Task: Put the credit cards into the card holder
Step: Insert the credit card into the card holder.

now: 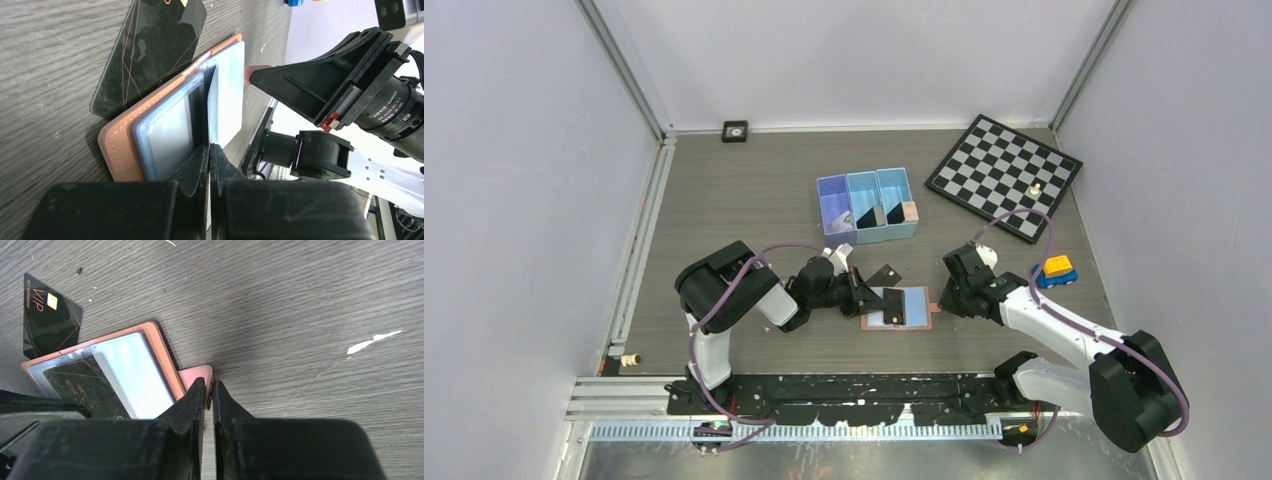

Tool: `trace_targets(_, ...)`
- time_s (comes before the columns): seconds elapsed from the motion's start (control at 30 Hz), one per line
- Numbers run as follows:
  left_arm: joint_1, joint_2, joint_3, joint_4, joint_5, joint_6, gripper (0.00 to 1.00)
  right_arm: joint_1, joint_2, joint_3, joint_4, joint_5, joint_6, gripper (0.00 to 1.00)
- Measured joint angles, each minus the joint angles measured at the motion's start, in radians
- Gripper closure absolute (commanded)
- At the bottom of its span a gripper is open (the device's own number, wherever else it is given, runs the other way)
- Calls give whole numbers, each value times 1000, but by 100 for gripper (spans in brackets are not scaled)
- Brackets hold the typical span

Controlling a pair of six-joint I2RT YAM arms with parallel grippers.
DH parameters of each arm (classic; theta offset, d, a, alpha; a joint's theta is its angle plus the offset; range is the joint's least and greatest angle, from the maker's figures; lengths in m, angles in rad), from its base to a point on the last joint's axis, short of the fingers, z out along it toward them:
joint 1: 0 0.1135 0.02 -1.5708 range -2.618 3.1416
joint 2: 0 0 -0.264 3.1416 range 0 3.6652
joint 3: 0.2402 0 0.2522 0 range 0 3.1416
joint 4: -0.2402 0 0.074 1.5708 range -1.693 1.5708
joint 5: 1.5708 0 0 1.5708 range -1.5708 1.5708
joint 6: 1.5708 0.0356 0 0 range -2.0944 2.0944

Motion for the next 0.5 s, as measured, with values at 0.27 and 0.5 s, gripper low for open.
trace_targets(0.27,-7,1,0,2,-12,-8,100,0,0,0,1,0,7,91)
trace_targets(0.5,-16,32,4,38,-18,-27,100,0,0,-2,3,0,8,92)
